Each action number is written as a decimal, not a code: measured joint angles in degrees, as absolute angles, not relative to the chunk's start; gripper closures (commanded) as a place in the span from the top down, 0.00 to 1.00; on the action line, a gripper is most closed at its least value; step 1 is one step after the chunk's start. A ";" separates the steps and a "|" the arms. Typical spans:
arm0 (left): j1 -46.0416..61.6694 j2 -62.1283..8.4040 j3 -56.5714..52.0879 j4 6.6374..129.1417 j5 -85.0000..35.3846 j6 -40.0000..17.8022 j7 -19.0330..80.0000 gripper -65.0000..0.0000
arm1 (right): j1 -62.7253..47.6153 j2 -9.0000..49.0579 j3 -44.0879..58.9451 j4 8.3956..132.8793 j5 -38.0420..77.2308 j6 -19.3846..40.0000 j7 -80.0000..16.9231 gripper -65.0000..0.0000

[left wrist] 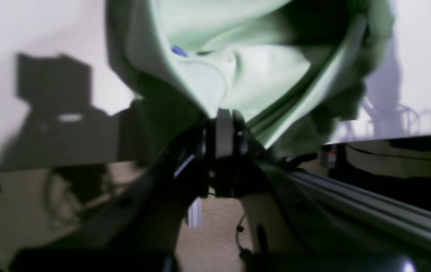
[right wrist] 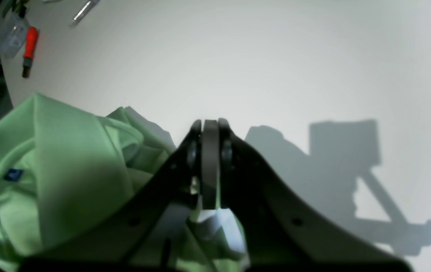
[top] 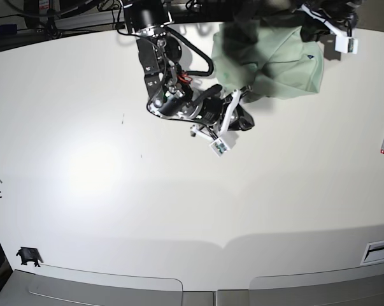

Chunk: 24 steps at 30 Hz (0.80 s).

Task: Fold the T-shirt properly

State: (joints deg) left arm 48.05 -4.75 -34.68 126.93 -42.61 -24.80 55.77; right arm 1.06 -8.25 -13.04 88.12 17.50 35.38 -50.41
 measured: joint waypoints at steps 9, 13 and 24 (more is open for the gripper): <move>48.07 -8.97 -39.44 126.93 -42.65 -24.73 59.57 0.00 | 1.10 -8.25 -13.04 88.12 17.67 35.40 -50.33 0.00; 48.07 -9.08 -39.44 126.93 -41.10 -25.15 58.13 0.26 | 1.08 -8.25 -13.04 88.12 17.54 35.38 -50.39 0.00; 48.07 -11.14 -39.44 126.98 -34.72 -25.12 51.96 0.32 | 1.06 -8.27 -13.04 88.12 17.54 35.38 -50.37 0.00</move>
